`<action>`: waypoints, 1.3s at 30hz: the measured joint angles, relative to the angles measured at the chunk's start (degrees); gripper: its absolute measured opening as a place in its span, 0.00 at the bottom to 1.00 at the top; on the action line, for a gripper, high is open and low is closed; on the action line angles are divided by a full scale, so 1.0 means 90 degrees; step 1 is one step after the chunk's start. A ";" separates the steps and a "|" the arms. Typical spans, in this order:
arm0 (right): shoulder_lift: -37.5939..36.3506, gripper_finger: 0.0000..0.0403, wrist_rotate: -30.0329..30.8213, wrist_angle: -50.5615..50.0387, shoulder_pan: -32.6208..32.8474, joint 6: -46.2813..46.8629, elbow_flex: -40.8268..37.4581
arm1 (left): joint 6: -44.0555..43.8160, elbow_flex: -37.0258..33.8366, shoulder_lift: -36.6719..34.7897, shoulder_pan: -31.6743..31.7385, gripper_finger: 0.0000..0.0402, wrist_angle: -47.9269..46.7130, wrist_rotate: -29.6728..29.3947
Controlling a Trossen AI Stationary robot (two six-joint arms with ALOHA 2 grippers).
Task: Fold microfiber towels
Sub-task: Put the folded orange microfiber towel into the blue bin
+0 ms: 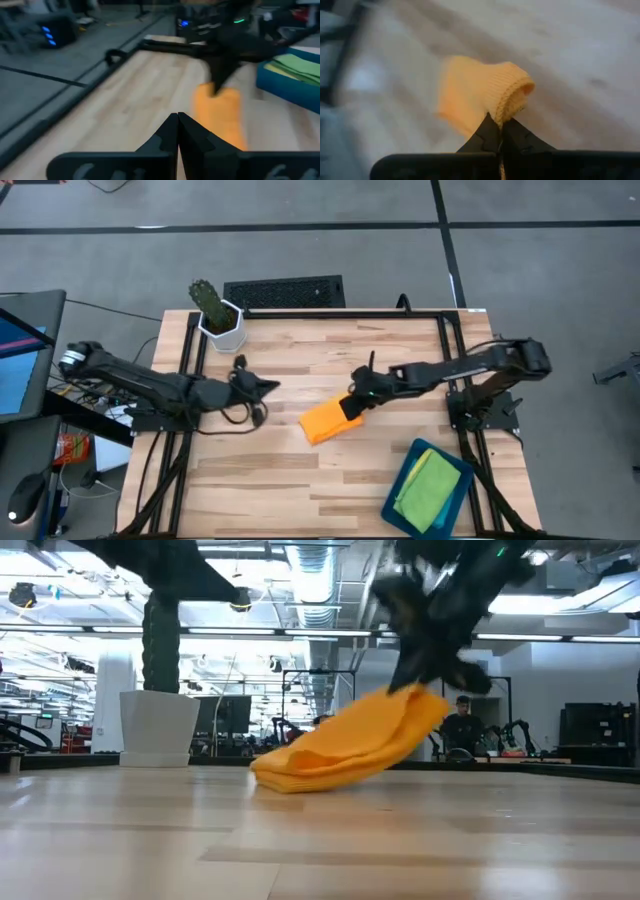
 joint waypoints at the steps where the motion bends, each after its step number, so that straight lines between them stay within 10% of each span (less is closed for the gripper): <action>1: -0.0181 0.05 -0.0014 -0.0034 0.0103 0.0110 -0.0002 | 0.0045 0.0003 -0.0210 0.0000 0.00 -0.0158 -0.0124; 20: -0.2142 0.05 -0.0256 0.0380 0.4336 0.4333 0.0028 | 0.0048 -0.0006 -0.0685 0.0000 0.00 -0.1771 -0.0523; 39: -0.2906 0.05 -0.0074 -0.4649 0.5826 0.5664 0.0030 | 0.0224 -0.0006 -0.0685 0.0000 0.00 -0.1765 -0.0523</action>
